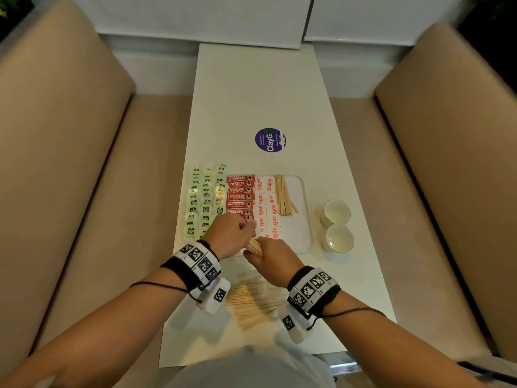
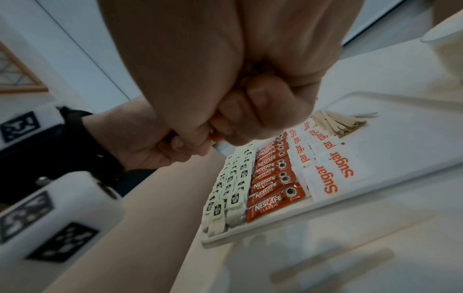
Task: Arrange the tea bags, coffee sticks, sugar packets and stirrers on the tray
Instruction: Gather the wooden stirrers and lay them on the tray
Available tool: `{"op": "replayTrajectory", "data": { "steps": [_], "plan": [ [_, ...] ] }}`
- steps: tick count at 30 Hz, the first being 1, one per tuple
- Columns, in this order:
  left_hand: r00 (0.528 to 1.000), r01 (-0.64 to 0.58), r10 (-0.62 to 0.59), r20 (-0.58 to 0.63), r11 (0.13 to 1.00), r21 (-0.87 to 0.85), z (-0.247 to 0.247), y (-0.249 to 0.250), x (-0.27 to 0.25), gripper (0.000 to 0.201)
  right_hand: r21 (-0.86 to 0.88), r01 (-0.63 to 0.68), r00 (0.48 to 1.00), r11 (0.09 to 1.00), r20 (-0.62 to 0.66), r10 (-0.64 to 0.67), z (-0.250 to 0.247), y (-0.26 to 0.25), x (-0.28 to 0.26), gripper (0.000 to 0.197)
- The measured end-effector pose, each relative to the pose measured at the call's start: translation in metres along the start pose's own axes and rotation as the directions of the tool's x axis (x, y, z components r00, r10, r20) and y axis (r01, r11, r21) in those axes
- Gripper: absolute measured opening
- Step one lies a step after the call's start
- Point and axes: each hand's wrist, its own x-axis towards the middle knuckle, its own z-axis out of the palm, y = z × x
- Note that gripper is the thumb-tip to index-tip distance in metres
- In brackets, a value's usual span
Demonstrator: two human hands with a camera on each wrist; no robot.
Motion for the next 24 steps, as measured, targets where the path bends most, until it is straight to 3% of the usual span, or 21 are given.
{"op": "replayTrajectory", "data": {
  "steps": [6,10,14,18,24],
  "plan": [
    [0.974,-0.132,0.113,0.197,0.987,0.086,-0.009,0.018,0.022,0.039,0.223,-0.055,0.975,0.973,0.221,0.005,-0.013,0.000,-0.001,0.041],
    [0.933,-0.245,0.197,0.299,0.961,0.129,-0.009,0.031,0.044,0.042,0.103,0.004,0.987,0.995,0.158,-0.020,-0.030,0.008,0.012,0.044],
    [0.924,-0.266,0.218,0.316,0.957,0.118,-0.005,0.038,0.066,0.043,0.045,0.005,0.991,0.999,0.132,-0.011,-0.040,0.019,0.024,0.051],
    [0.931,-0.230,0.201,0.304,0.971,0.063,0.006,0.044,0.091,0.038,0.011,-0.088,0.993,0.996,0.080,0.087,-0.047,0.033,0.046,0.049],
    [0.981,-0.100,0.096,0.171,0.995,0.013,0.026,0.045,0.137,0.024,-0.073,-0.197,0.973,0.978,0.109,0.204,-0.069,0.047,0.082,0.043]
  ]
}}
